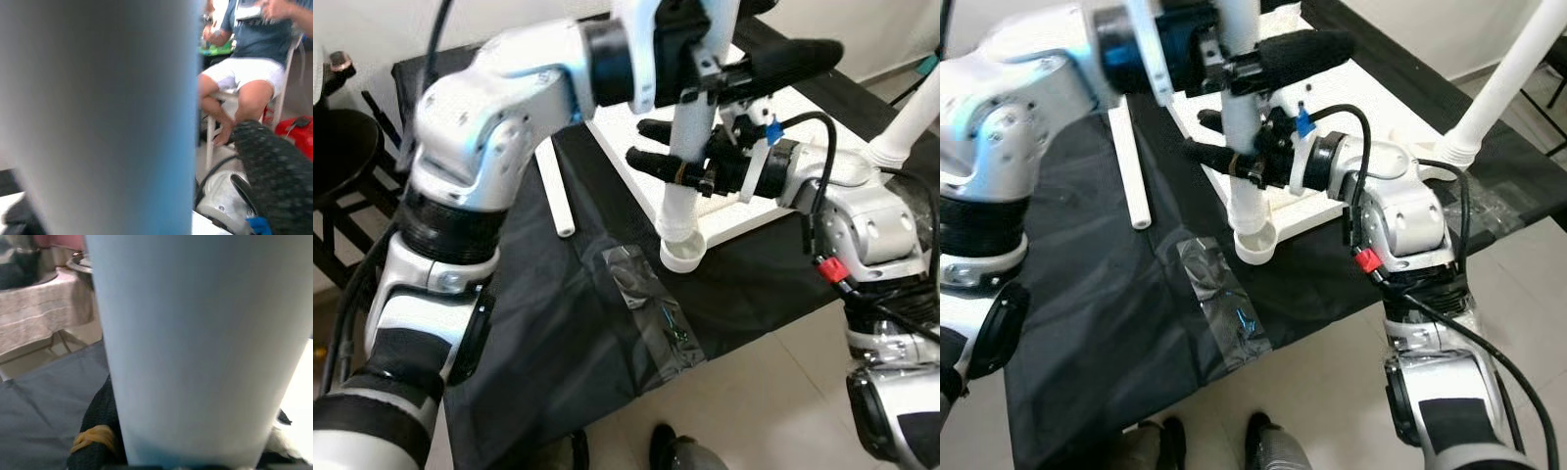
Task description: Building children table
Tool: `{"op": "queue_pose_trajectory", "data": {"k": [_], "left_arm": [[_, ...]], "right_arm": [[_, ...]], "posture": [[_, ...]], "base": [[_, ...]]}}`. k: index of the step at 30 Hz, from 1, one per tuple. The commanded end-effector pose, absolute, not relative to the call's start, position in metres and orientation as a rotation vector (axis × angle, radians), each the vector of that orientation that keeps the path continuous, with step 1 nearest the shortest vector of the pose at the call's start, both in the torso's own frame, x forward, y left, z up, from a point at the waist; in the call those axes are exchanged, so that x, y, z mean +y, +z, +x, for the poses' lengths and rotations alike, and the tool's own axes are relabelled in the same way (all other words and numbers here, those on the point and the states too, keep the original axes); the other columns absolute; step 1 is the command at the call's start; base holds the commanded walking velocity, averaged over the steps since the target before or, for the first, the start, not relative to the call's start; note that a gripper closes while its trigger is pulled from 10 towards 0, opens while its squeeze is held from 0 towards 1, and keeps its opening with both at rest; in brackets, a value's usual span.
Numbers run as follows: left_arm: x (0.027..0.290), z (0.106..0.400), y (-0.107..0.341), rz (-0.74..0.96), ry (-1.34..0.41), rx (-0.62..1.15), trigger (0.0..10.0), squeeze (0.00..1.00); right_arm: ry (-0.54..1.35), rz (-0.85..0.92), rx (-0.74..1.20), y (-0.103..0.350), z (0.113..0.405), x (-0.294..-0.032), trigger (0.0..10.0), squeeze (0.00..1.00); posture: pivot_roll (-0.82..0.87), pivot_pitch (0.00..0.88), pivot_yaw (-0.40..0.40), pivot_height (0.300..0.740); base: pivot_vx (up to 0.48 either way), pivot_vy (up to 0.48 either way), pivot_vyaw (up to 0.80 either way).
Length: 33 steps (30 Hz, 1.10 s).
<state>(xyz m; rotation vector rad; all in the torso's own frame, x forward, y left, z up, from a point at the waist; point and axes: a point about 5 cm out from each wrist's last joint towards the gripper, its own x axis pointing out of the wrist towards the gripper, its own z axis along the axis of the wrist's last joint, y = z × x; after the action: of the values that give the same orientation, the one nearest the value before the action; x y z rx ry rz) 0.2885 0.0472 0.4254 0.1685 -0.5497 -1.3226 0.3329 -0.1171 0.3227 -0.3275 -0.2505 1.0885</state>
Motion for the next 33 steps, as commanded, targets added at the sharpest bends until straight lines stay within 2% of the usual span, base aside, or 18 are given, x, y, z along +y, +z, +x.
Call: {"op": "queue_pose_trajectory", "data": {"k": [1, 3, 4, 6, 7, 8, 9, 10, 11, 12, 14, 15, 17, 19, 25, 31, 32, 33], "left_arm": [[0.067, 0.283, 0.432, 0.127, -1.324, -0.585, 10.0, 1.00], [0.067, 0.283, 0.432, 0.127, -1.324, -0.585, 10.0, 1.00], [0.087, 0.278, 0.434, 0.089, -1.286, -0.593, 10.0, 1.00], [0.106, 0.275, 0.435, 0.065, -1.249, -0.600, 10.0, 1.00], [0.106, 0.275, 0.435, 0.065, -1.249, -0.600, 10.0, 1.00], [0.128, 0.272, 0.436, 0.037, -1.198, -0.608, 10.0, 1.00], [0.128, 0.272, 0.436, 0.037, -1.198, -0.608, 10.0, 1.00], [0.156, 0.271, 0.436, 0.006, -1.136, -0.613, 10.0, 1.00], [0.156, 0.271, 0.436, 0.006, -1.136, -0.613, 10.0, 1.00], [0.174, 0.271, 0.435, -0.006, -1.090, -0.614, 10.0, 1.00], [0.174, 0.271, 0.435, -0.006, -1.090, -0.614, 10.0, 1.00], [0.192, 0.275, 0.430, -0.011, -1.038, -0.606, 10.0, 1.00], [0.192, 0.275, 0.430, -0.011, -1.038, -0.606, 10.0, 1.00], [0.214, 0.285, 0.418, -0.010, -0.924, -0.576, 10.0, 1.00], [0.245, 0.292, 0.394, -0.064, -0.717, -0.531, 10.0, 1.00], [0.254, 0.297, 0.349, -0.124, -0.600, -0.419, 10.0, 1.00], [0.247, 0.298, 0.333, -0.137, -0.589, -0.382, 10.0, 0.00], [0.247, 0.298, 0.333, -0.137, -0.589, -0.382, 10.0, 0.00]], "right_arm": [[1.117, -0.331, -0.235, 0.318, 0.331, -0.108, 0.0, 0.00], [1.117, -0.331, -0.235, 0.318, 0.331, -0.108, 0.0, 0.00], [1.103, -0.310, -0.239, 0.318, 0.332, -0.111, 0.0, 0.00], [1.094, -0.297, -0.239, 0.317, 0.332, -0.114, 0.0, 0.00], [1.094, -0.297, -0.239, 0.317, 0.332, -0.114, 0.0, 0.00], [1.082, -0.287, -0.238, 0.317, 0.333, -0.117, 0.0, 0.00], [1.082, -0.287, -0.238, 0.317, 0.333, -0.117, 0.0, 0.00], [1.068, -0.277, -0.239, 0.317, 0.333, -0.120, 0.0, 0.00], [1.068, -0.277, -0.239, 0.317, 0.333, -0.120, 0.0, 0.00], [1.057, -0.272, -0.243, 0.318, 0.334, -0.122, 0.0, 0.00], [1.057, -0.272, -0.243, 0.318, 0.334, -0.122, 0.0, 0.00], [1.045, -0.257, -0.255, 0.320, 0.336, -0.124, 0.0, 0.00], [1.045, -0.257, -0.255, 0.320, 0.336, -0.124, 0.0, 0.00], [0.999, -0.203, -0.309, 0.332, 0.340, -0.128, 0.0, 0.00], [0.919, -0.114, -0.420, 0.354, 0.342, -0.142, 0.0, 0.00], [0.943, -0.085, -0.439, 0.359, 0.338, -0.143, 0.0, 0.00], [0.995, -0.100, -0.403, 0.355, 0.335, -0.138, 6.9, 0.00], [0.995, -0.100, -0.403, 0.355, 0.335, -0.138, 6.9, 0.00]], "posture": [[0.01, 0.209, 0.002, 0.740], [0.01, 0.209, 0.002, 0.740], [0.01, 0.213, 0.000, 0.740], [0.01, 0.214, 0.000, 0.740], [0.01, 0.214, 0.000, 0.740], [0.02, 0.219, -0.002, 0.740], [0.02, 0.219, -0.002, 0.740], [0.02, 0.221, -0.007, 0.740], [0.02, 0.221, -0.007, 0.740], [0.02, 0.221, -0.008, 0.740], [0.02, 0.221, -0.008, 0.740], [0.02, 0.221, -0.009, 0.740], [0.02, 0.221, -0.009, 0.740], [0.03, 0.222, -0.008, 0.740], [0.02, 0.226, -0.003, 0.740], [0.02, 0.232, -0.001, 0.740], [0.01, 0.240, 0.001, 0.740], [0.01, 0.240, 0.001, 0.740]], "base": [[0.000, 0.000, 0.00], [0.000, 0.000, 0.00], [0.000, 0.000, 0.00], [0.000, 0.000, 0.00], [0.000, 0.000, 0.00], [0.000, 0.000, 0.00], [0.000, 0.000, 0.00], [0.000, 0.000, 0.00], [0.000, 0.000, 0.00], [0.000, 0.000, 0.00], [0.000, 0.000, 0.00], [0.000, 0.000, 0.00], [0.000, 0.000, 0.00], [0.000, 0.000, 0.00], [0.000, 0.000, 0.00], [0.000, 0.000, 0.00], [0.000, 0.000, 0.00], [0.000, 0.000, 0.00]]}}
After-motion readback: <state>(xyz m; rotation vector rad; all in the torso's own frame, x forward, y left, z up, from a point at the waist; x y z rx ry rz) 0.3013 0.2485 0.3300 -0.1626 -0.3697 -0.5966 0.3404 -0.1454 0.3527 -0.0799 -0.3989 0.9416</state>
